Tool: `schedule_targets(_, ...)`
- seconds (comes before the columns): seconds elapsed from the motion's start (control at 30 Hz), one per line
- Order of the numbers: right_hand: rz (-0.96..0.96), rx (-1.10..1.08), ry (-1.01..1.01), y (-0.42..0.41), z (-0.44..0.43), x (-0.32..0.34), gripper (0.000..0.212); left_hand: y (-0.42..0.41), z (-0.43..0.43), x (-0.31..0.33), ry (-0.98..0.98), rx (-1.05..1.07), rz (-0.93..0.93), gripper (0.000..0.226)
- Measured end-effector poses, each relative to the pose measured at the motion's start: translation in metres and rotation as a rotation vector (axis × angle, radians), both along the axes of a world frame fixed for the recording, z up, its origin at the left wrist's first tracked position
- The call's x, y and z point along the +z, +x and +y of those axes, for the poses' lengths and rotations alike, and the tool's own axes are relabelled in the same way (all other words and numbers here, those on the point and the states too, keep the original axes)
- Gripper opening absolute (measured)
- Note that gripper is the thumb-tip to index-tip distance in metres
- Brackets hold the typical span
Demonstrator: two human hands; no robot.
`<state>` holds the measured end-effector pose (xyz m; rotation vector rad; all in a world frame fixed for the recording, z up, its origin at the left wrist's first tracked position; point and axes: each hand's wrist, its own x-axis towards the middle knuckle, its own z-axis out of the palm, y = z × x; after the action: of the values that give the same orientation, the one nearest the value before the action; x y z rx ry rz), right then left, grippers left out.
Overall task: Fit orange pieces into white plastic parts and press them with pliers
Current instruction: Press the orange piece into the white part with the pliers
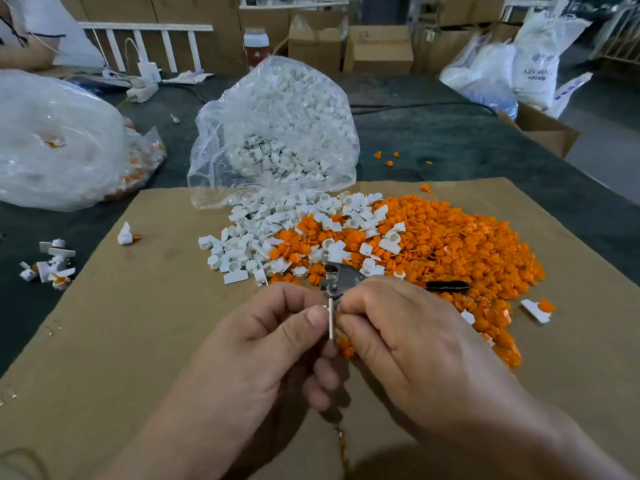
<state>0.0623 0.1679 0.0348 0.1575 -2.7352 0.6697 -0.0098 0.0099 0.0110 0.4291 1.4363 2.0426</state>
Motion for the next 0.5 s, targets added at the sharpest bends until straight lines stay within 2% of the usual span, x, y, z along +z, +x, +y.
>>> schedule_targets(0.1, -0.015, 0.005, -0.073, 0.004, -0.003, 0.002, 0.022, -0.002, -0.002, -0.002, 0.039, -0.035, 0.042, 0.020)
schedule_targets(0.2, -0.063, 0.000, -0.257, 0.006, -0.006, 0.000, 0.023, -0.005, -0.008, -0.003, -0.067, -0.044, 0.248, 0.025)
schedule_targets(0.23, -0.120, -0.022, -0.384, 0.005, -0.007, 0.000, 0.024, -0.006, -0.010, -0.004, -0.108, -0.034, 0.338, 0.028)
schedule_targets(0.3, -0.355, -0.087, -0.776, 0.005, -0.009, 0.003, 0.032, -0.005, -0.012, -0.007, -0.184, 0.022, 0.571, 0.037)
schedule_targets(0.37, -0.634, -0.072, -1.211, 0.004, -0.011, 0.006, 0.035, -0.005, -0.013, -0.011, -0.263, 0.110, 0.905, 0.028)
schedule_targets(0.4, -0.702, -0.054, -1.352, 0.003, -0.010, 0.006, 0.036, -0.004, -0.012, -0.011, -0.278, 0.128, 1.024, 0.023)
schedule_targets(0.43, -0.732, -0.043, -1.412, 0.002, -0.010, 0.006, 0.038, -0.002, -0.012, -0.011, -0.276, 0.142, 1.062, 0.020)
schedule_targets(0.47, -0.710, -0.044, -1.388, 0.003, -0.010, 0.007, 0.038, -0.001, -0.011, -0.009, -0.264, 0.148, 1.013, 0.019)
schedule_targets(0.5, -0.610, -0.048, -1.223, 0.005, -0.010, 0.005, 0.037, 0.001, -0.010, -0.006, -0.235, 0.141, 0.871, 0.020)
